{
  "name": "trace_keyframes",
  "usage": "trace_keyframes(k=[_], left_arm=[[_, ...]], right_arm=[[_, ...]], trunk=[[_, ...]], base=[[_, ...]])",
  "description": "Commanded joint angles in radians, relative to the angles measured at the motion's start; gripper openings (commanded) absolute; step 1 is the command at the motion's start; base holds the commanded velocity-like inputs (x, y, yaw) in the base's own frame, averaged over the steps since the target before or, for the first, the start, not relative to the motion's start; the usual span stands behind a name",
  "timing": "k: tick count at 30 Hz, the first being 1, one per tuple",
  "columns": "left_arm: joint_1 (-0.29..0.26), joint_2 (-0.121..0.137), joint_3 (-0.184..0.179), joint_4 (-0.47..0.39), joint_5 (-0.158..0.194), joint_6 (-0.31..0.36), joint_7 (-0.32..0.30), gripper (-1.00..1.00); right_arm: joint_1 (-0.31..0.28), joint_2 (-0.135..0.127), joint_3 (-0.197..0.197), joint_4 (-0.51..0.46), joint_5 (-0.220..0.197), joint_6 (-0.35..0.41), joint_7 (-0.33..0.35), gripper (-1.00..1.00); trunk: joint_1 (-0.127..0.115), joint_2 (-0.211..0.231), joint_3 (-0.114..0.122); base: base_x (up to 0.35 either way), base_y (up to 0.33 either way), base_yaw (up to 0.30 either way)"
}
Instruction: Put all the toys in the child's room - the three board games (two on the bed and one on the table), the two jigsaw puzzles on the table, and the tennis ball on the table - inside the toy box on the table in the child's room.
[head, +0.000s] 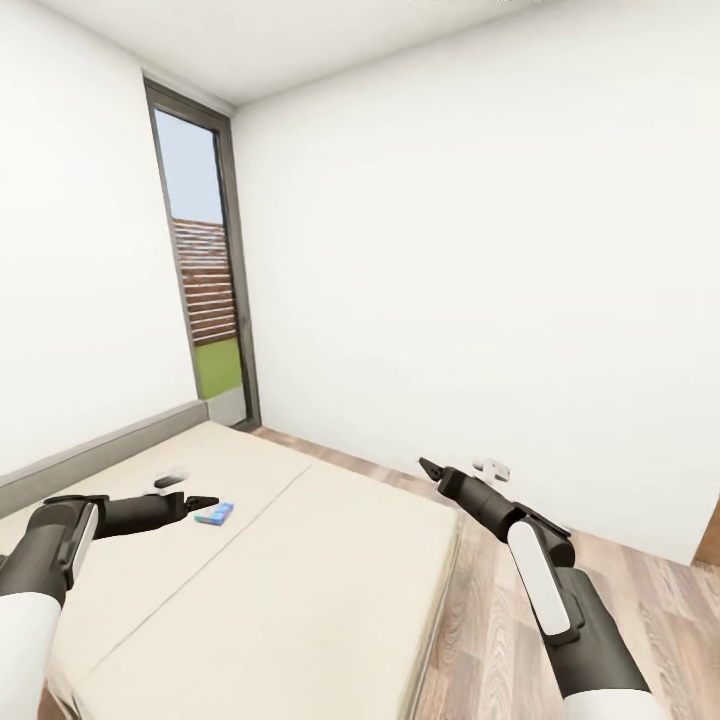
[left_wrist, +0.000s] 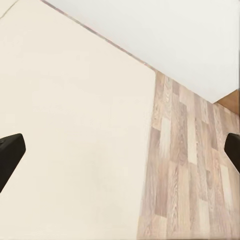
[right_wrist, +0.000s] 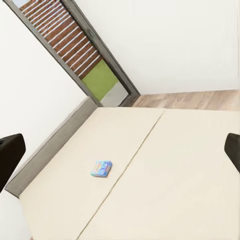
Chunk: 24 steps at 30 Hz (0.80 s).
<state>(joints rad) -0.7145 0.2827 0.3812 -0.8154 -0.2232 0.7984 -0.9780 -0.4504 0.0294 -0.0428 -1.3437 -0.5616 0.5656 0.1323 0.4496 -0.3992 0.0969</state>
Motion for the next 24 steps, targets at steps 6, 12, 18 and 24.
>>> trace_keyframes(k=[6,12,18,24], left_arm=[[-0.001,0.0,0.004,-0.001,-0.01,0.005,-0.01,1.0],[-0.001,0.0,0.004,-0.001,-0.01,0.005,-0.01,1.0],[0.0,0.0,0.005,-0.001,-0.01,0.005,-0.011,1.0],[-0.001,0.0,0.004,-0.001,-0.01,0.005,-0.01,1.0]], right_arm=[[-0.001,0.001,-0.003,0.0,-0.001,0.007,0.004,1.0],[-0.001,0.001,-0.003,0.0,0.0,0.007,0.005,1.0],[-0.001,0.001,-0.003,0.0,-0.001,0.007,0.005,1.0],[-0.001,0.001,-0.003,0.0,0.0,0.007,0.005,1.0]], trunk=[[0.0,-0.001,0.002],[0.0,-0.001,0.004],[0.0,-0.001,0.005],[0.0,-0.001,0.006]], base=[[-0.049,0.134,-0.229],[-0.039,0.033,-0.237],[-0.15,0.059,-0.242],[-0.086,0.04,-0.122]])
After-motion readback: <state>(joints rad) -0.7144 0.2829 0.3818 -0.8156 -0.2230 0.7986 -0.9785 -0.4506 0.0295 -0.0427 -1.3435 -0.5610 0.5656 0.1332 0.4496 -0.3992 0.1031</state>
